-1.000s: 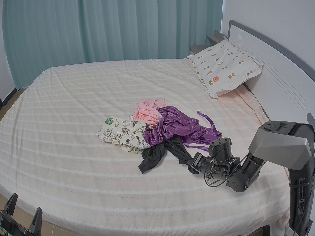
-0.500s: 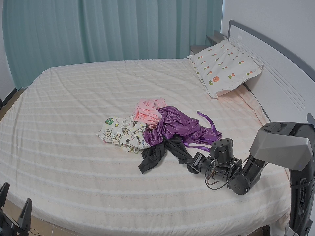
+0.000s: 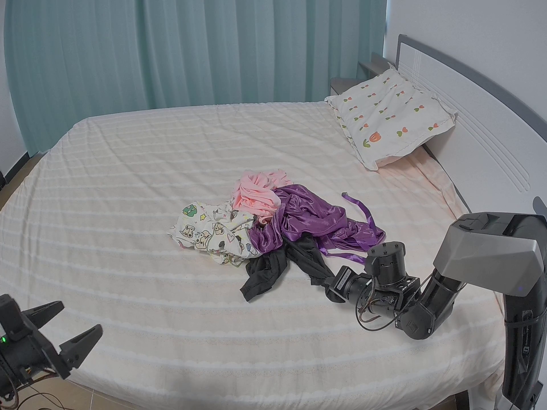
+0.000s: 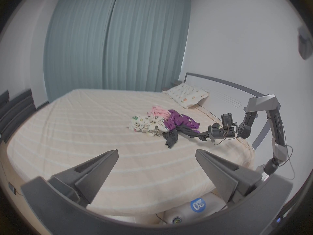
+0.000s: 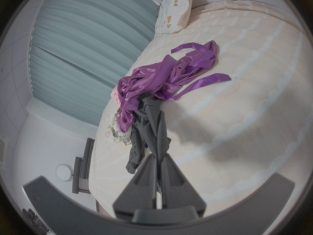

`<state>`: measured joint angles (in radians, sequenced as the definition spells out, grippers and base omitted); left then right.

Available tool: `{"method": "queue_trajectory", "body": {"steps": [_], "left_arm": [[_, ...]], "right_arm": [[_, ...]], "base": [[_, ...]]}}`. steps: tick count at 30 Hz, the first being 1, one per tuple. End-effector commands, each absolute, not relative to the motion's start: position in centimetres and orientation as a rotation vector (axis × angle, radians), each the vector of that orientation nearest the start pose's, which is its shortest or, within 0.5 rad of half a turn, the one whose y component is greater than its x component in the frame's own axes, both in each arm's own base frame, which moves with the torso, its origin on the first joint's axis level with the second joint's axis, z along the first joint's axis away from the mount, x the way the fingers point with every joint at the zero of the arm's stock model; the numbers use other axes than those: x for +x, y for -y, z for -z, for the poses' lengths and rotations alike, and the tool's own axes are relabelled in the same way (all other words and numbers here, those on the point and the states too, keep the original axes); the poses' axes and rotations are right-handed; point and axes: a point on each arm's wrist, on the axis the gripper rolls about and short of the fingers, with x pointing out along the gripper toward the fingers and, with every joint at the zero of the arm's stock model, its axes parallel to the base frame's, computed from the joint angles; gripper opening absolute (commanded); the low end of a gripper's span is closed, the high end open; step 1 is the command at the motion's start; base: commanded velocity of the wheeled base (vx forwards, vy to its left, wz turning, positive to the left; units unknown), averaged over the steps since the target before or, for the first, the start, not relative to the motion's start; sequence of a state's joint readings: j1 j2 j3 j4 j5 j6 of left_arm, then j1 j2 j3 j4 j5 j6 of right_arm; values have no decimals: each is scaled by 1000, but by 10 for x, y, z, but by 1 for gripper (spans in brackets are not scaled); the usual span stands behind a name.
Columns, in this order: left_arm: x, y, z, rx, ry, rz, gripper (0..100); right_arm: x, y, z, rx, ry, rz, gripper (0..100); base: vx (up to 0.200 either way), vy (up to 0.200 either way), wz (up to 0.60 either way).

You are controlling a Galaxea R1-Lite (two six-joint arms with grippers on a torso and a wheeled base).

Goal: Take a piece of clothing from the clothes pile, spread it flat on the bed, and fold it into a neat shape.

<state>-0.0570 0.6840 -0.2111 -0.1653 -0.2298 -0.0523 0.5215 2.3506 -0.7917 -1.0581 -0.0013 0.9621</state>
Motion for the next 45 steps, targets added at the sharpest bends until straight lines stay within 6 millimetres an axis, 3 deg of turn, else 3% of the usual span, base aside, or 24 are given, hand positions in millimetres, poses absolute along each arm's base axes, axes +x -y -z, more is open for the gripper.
{"method": "queue_trajectory", "body": {"steps": [1,8,9,13,19,23,29,35,43,45], "left_arm": [[124,25,-123,-185,-605,350,100],[181,44,-94,-294,-741,331,100],[182,45,-94,-295,-740,331,100],[226,64,-73,-369,-769,291,100],[264,104,-41,-458,-788,315,100],[306,134,-4,-410,-724,210,100],[329,163,14,-419,-705,228,100],[357,179,24,-428,-648,220,100],[369,192,41,-425,-645,234,100],[372,204,52,-417,-649,253,100]], "right_arm": [[327,-188,9,791,-687,-231,0],[327,-188,8,791,-685,-232,0],[327,-188,8,791,-685,-232,0],[327,-188,9,789,-686,-230,0],[327,-188,8,789,-682,-225,0],[325,-187,9,787,-685,-223,0],[326,-187,10,790,-678,-226,0],[325,-187,11,788,-679,-226,0],[325,-187,11,785,-677,-228,0],[325,-187,11,785,-678,-229,0]], "base": [[0,0,0],[0,0,0],[0,0,0],[0,0,0],[0,0,0],[0,0,0],[0,0,0],[0,0,0],[0,0,0],[0,0,0]]}}
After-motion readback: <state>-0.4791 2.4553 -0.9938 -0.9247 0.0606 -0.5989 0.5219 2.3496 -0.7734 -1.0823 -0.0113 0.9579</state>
